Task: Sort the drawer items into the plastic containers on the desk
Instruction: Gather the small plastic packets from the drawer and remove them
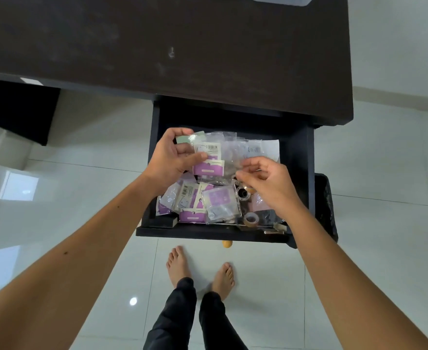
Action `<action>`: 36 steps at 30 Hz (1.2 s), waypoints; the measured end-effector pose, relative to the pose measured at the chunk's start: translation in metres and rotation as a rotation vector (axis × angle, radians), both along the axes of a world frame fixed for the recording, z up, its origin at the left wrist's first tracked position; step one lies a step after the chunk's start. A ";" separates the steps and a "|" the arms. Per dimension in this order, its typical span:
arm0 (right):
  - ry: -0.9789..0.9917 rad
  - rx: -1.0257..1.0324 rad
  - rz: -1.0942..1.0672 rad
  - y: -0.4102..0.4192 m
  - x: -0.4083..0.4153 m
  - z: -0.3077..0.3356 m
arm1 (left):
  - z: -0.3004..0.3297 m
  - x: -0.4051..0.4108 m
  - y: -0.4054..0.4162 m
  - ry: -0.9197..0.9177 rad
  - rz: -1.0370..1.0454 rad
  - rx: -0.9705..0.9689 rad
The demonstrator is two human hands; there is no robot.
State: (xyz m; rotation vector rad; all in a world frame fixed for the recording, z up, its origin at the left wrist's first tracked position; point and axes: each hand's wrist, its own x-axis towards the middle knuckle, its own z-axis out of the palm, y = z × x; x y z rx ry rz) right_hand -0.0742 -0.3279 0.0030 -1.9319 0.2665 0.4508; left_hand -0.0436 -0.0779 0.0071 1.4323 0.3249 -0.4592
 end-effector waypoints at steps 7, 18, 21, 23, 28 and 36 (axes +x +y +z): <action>-0.050 -0.387 0.434 0.007 -0.020 -0.025 | -0.004 -0.008 0.008 -0.006 0.003 0.105; -0.004 -0.202 0.190 -0.027 -0.004 -0.001 | -0.010 -0.009 0.006 -0.004 -0.010 0.214; -0.063 -0.257 0.002 -0.032 0.013 -0.005 | -0.014 -0.009 0.005 -0.002 -0.017 0.252; -0.059 -0.324 -0.063 -0.028 0.024 -0.010 | -0.017 -0.011 0.005 0.006 -0.033 0.283; -0.026 -0.489 -0.041 -0.010 0.032 -0.027 | -0.022 -0.019 0.003 0.049 -0.089 0.249; 0.048 -0.353 -0.184 -0.010 0.035 -0.021 | -0.024 -0.022 0.005 0.066 -0.173 0.272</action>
